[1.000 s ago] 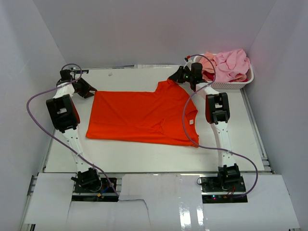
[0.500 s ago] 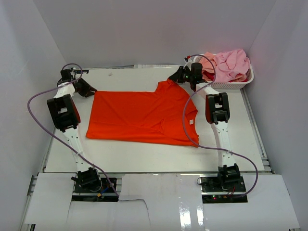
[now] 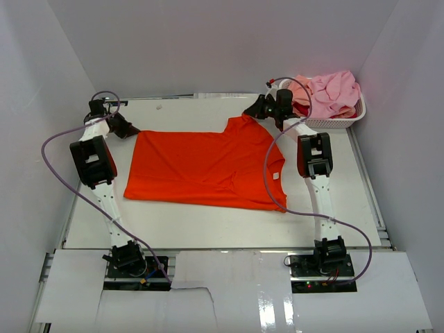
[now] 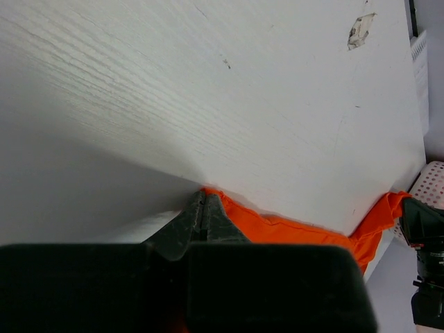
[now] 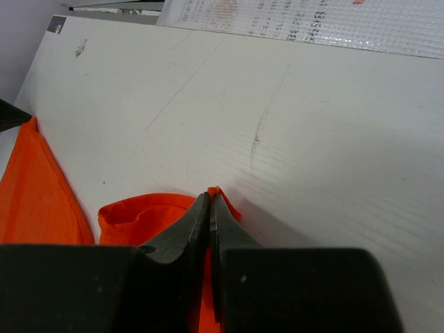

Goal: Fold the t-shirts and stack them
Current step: Grap the side of the flattened tshirt furthest away from the robot with both arms

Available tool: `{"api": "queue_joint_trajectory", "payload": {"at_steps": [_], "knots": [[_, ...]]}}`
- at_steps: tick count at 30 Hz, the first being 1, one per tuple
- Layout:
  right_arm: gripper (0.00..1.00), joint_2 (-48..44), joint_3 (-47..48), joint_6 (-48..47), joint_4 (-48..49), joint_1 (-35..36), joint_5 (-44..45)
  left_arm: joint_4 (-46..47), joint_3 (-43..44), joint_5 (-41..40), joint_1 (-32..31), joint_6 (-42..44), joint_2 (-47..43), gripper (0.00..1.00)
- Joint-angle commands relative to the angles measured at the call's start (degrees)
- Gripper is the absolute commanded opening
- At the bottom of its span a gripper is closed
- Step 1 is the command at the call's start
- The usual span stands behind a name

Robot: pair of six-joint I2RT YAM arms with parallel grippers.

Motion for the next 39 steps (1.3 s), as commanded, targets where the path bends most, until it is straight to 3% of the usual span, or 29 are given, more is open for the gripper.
{"api": "queue_joint_trajectory", "payload": {"at_steps": [1, 25, 39], "knots": [[0.08, -6.4, -0.6, -2.0, -0.2, -0.4, -0.5, -0.5, 2.0, 1.0, -0.4, 1.0, -1.4, 0.00], [0.08, -24.4, -9.9, -8.4, -10.5, -2.4, -5.0, 5.1, -7.3, -1.3, -0.3, 1.4, -13.8, 0.00], [0.08, -33.5, -25.8, -8.8, -6.9, -2.4, -6.9, 7.1, -15.2, -3.8, -0.2, 1.0, -18.9, 0.00]]}}
